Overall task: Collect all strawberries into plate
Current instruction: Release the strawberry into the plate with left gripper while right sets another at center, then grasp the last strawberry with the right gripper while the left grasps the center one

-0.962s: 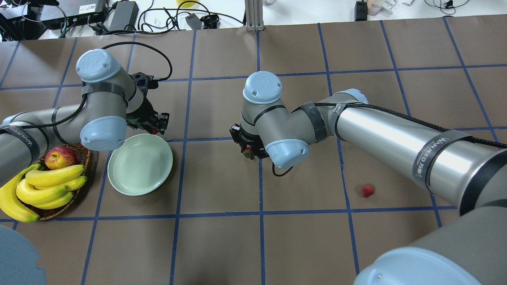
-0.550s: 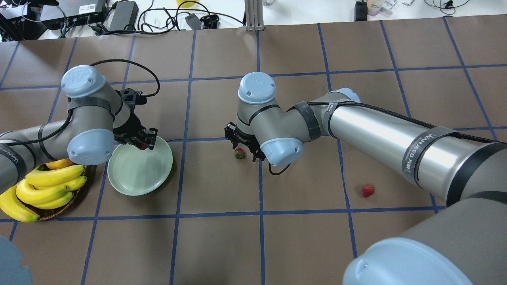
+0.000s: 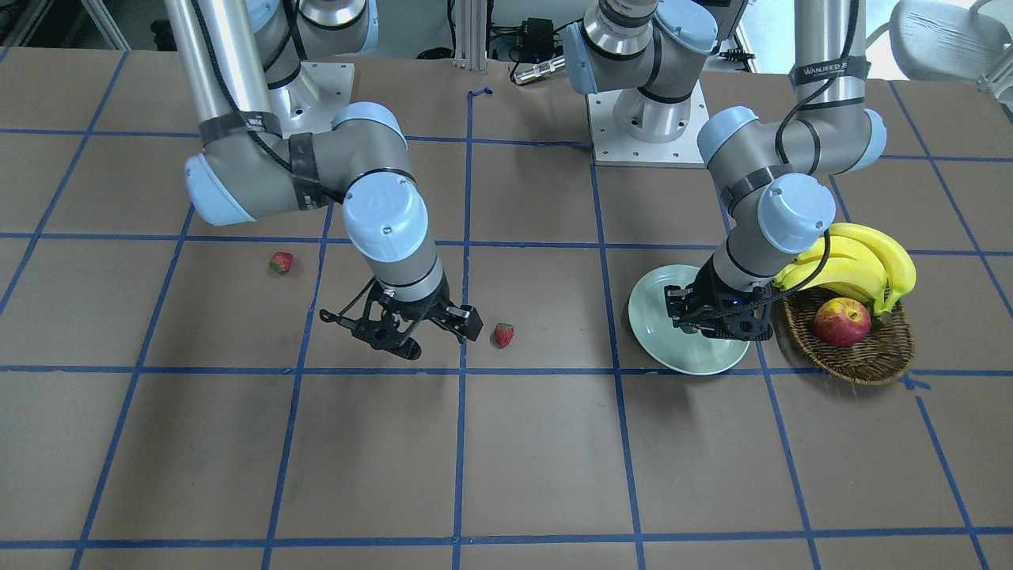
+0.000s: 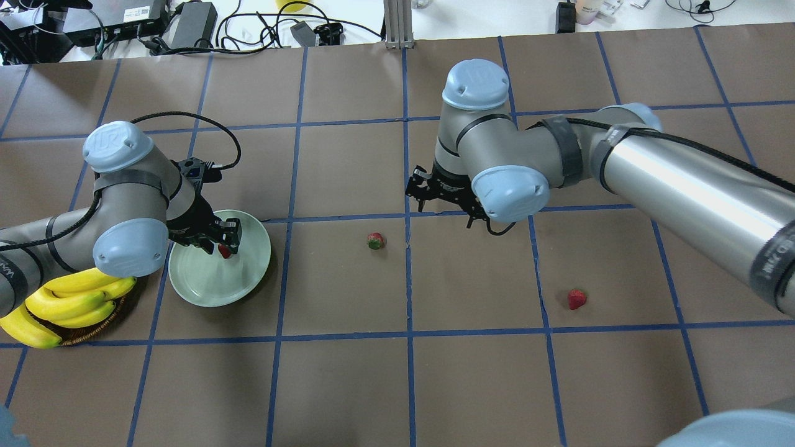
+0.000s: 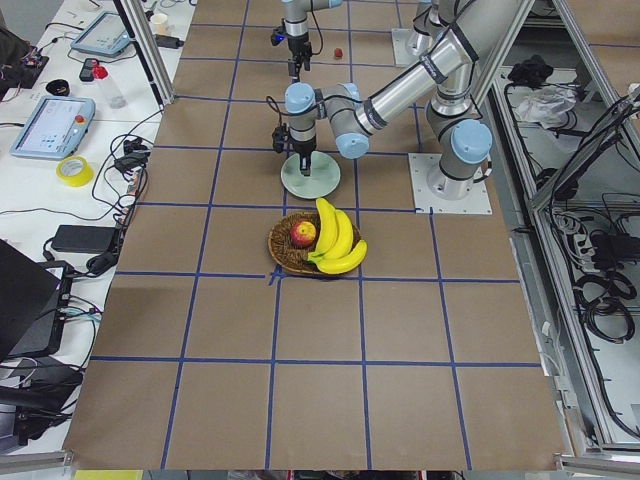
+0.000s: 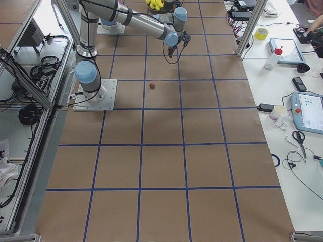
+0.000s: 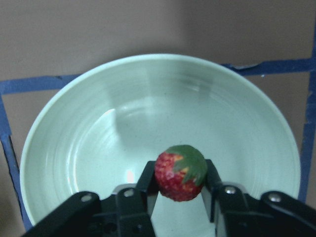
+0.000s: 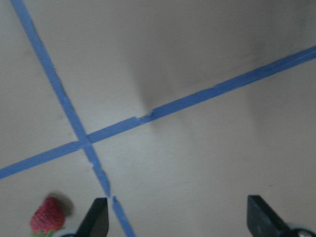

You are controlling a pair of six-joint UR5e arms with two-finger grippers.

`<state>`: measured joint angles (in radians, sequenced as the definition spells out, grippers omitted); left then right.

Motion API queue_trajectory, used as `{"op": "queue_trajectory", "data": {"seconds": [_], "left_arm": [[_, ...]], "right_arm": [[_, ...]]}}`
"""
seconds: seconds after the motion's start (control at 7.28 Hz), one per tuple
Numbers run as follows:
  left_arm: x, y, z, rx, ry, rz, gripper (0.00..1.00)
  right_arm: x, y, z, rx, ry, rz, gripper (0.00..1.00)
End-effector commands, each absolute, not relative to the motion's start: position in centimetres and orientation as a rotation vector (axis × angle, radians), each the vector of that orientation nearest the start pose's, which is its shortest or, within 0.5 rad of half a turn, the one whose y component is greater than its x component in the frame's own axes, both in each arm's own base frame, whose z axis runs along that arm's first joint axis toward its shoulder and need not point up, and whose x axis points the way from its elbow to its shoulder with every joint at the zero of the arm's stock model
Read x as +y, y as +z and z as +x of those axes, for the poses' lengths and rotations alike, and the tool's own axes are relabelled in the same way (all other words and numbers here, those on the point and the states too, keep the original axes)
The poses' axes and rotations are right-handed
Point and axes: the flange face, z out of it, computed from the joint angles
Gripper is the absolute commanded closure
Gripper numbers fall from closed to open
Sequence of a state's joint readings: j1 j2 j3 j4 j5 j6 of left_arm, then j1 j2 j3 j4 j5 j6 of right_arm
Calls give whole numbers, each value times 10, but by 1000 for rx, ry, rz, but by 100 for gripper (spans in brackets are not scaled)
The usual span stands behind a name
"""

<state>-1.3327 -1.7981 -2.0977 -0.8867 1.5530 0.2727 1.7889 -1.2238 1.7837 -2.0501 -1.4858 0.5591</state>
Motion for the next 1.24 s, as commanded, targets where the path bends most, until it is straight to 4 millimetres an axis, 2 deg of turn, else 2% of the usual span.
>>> {"op": "queue_trajectory", "data": {"seconds": [0.0,0.14,0.27,0.41,0.55,0.69,0.82,0.96,1.1], "left_arm": [[-519,229,-37,3196,20,104,0],[-541,241,-46,3259,7,117,0],[-553,253,-67,3325,9,84,0],[-556,253,-104,3365,8,29,0],[-551,244,-157,3415,32,-48,0],[-552,228,-191,3422,20,-186,0],[-544,214,-223,3403,60,-275,1],[-535,202,-254,3347,78,-397,0],[-532,194,-271,3282,76,-425,0]], "right_arm": [[-509,253,183,3154,180,256,0],[-501,253,155,3170,187,174,4],[-489,249,138,3162,212,64,4],[-475,240,133,3166,134,16,3],[-454,220,124,3169,65,-18,3],[-436,200,108,3172,15,12,3],[-419,194,100,3173,-23,-4,4],[-411,195,95,3187,-20,-41,4],[-402,187,92,3187,17,-30,6]]}}
